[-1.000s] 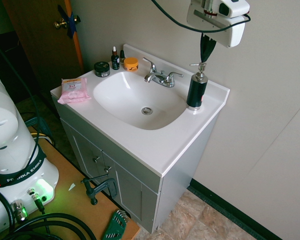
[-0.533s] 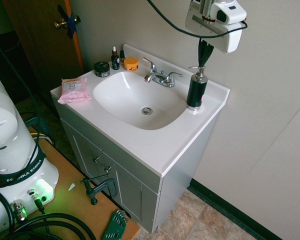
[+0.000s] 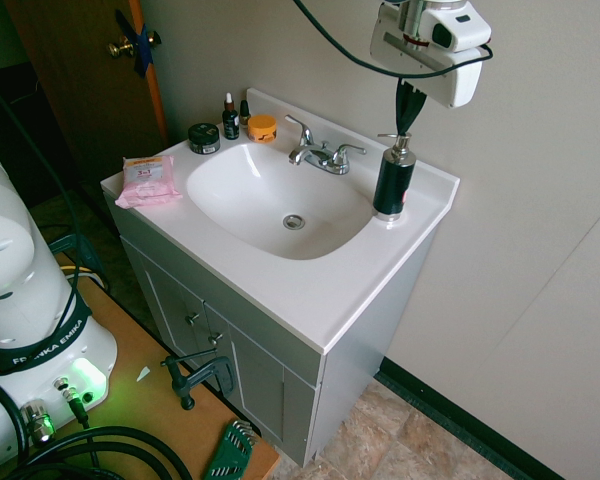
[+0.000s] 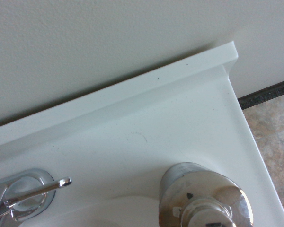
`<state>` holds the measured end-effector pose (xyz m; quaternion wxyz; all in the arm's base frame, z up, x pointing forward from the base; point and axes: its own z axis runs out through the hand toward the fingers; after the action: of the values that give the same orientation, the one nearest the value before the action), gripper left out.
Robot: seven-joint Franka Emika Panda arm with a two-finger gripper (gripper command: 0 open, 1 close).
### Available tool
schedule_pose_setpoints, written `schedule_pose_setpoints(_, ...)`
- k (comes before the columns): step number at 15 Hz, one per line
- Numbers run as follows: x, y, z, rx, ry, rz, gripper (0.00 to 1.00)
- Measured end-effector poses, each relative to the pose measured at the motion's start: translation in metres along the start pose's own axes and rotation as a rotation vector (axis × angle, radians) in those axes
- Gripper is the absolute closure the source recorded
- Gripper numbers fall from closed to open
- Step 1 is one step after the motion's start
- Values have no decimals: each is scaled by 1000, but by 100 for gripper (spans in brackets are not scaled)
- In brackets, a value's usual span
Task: Sanitize yourself
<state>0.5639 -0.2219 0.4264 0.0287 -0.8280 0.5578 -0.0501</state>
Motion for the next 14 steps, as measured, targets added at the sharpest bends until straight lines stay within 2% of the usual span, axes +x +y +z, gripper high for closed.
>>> schedule_pose_setpoints(4,-6,-1,-29,32,7,-17,100)
schedule_pose_setpoints(5,-12,-1,-38,37,3,-27,0)
schedule_pose_setpoints(8,-47,-5,-46,35,-13,-87,0)
schedule_pose_setpoints(14,-123,2,-30,5,-35,-208,0)
